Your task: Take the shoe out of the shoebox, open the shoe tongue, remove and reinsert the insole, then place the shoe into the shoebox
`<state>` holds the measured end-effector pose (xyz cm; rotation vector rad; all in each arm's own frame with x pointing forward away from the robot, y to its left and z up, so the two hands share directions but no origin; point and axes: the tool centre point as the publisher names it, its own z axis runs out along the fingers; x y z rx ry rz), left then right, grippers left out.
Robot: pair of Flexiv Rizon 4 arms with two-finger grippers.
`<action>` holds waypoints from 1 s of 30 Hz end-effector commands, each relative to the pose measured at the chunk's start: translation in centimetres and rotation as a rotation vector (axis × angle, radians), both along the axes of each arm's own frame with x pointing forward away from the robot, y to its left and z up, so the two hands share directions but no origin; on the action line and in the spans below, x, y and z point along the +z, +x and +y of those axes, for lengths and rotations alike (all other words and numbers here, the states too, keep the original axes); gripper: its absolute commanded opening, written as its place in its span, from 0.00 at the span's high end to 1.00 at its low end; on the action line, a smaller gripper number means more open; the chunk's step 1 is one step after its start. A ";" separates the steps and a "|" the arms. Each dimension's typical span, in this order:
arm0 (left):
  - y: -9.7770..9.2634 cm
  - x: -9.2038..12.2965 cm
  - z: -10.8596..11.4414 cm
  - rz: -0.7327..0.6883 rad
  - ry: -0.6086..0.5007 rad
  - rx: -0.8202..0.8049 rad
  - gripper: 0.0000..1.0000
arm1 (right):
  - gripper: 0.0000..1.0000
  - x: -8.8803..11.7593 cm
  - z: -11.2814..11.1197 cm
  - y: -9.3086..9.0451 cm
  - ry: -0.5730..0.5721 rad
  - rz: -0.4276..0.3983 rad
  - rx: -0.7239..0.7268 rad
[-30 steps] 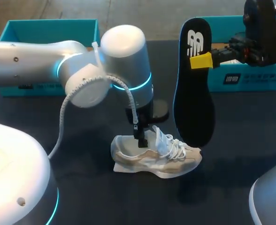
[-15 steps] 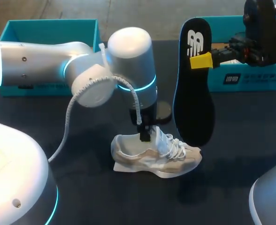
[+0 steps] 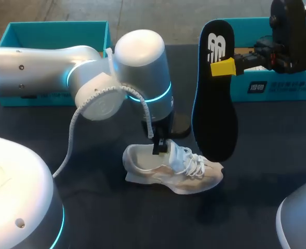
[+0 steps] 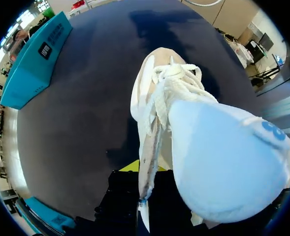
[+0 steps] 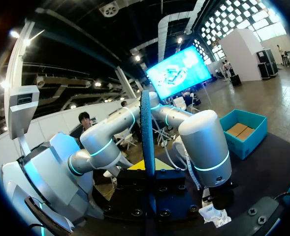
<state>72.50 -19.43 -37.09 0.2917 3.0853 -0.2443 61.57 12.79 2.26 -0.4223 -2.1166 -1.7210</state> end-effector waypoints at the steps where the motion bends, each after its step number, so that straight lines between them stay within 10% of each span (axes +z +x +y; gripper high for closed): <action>1: -1.1 1.9 1.3 -0.050 -0.021 -0.048 1.00 | 1.00 0.0 0.2 0.2 -0.002 0.002 0.002; 30: -5.0 9.3 4.3 -0.367 -0.193 -0.964 1.00 | 1.00 0.0 0.2 0.2 -0.002 0.002 0.002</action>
